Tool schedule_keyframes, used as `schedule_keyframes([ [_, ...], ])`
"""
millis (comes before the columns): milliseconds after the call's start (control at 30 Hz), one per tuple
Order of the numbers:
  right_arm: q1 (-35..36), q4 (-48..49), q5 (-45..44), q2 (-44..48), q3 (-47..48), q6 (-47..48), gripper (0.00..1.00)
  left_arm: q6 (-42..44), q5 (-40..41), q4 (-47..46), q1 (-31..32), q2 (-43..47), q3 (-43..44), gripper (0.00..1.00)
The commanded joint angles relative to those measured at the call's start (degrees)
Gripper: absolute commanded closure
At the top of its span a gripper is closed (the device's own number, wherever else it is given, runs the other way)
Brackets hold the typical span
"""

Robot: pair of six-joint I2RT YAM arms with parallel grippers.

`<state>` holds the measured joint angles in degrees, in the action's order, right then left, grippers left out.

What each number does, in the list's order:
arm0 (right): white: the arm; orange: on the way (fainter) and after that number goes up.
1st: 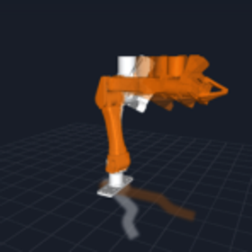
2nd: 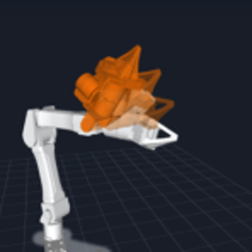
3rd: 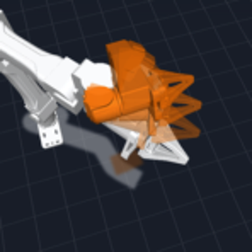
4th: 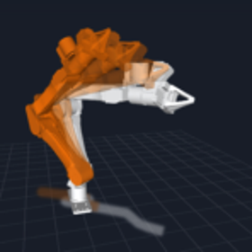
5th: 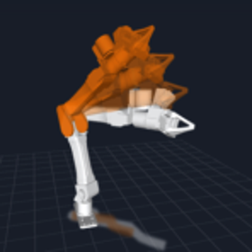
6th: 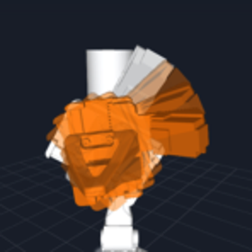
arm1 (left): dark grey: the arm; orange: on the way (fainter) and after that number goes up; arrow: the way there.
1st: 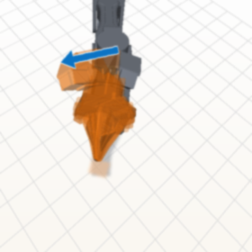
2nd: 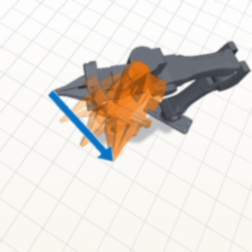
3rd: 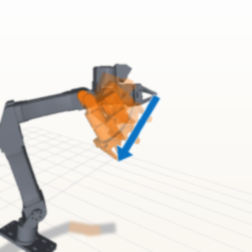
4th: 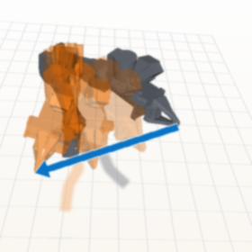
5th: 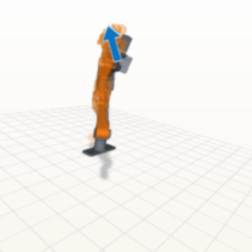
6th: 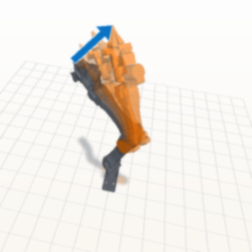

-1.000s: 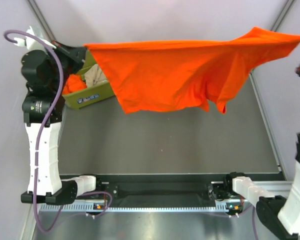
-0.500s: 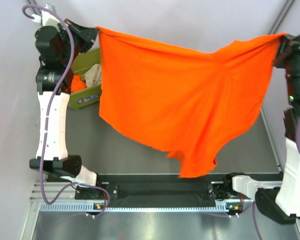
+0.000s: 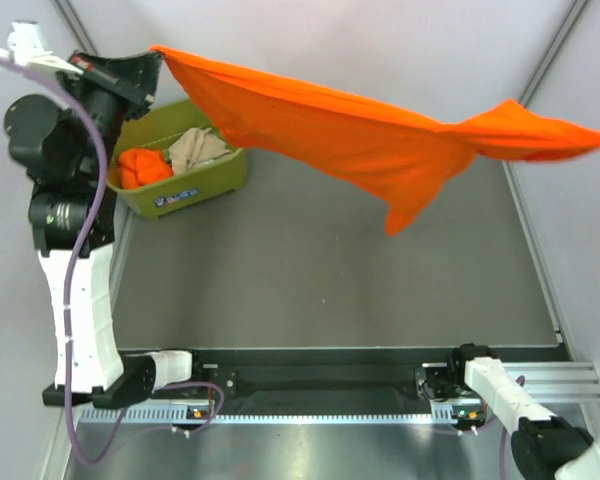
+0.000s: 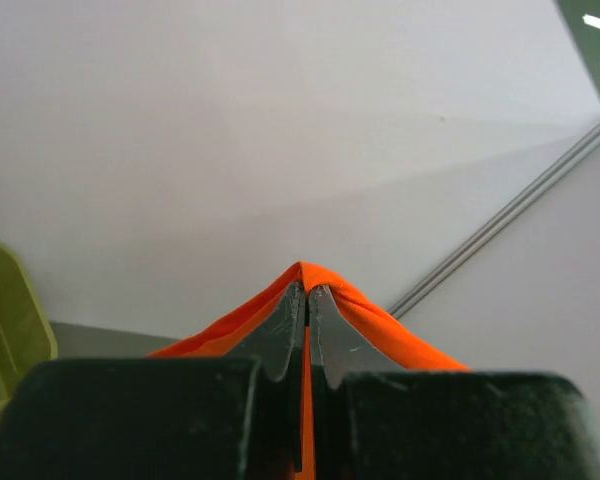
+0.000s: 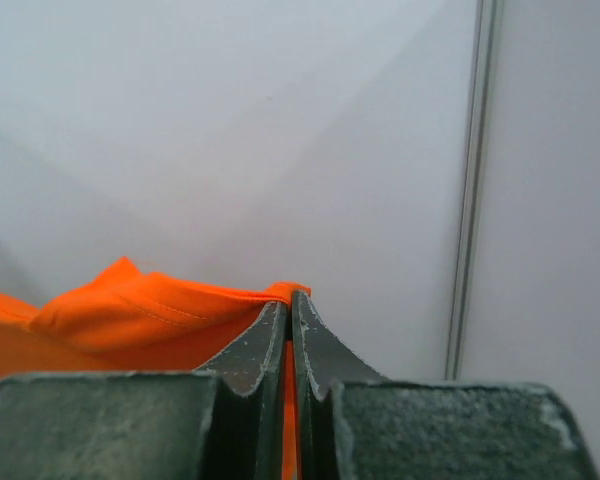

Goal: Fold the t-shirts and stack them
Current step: Flatten the tshirt out

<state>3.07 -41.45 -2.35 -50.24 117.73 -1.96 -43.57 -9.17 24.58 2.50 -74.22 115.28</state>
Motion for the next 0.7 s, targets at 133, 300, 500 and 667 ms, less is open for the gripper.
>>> schedule_keyframes([
  [133,-1.0,-5.1,1.1,3.7,7.7,-5.9,1.0,-1.2,4.5,-4.8,-0.6,3.8,4.2,1.0],
  [300,-1.0,-6.0,-0.3,4.5,9.0,-8.6,1.0,-3.5,2.5,-5.0,-0.4,2.5,7.2,1.0],
  [500,-1.0,-4.6,-6.3,3.4,1.4,-7.8,1.0,-4.1,0.3,-6.8,0.7,2.3,-3.6,1.0],
  [667,-1.0,0.4,-8.6,3.7,-15.8,-6.1,1.0,-2.4,-2.6,-9.9,0.7,1.0,-19.9,1.0],
])
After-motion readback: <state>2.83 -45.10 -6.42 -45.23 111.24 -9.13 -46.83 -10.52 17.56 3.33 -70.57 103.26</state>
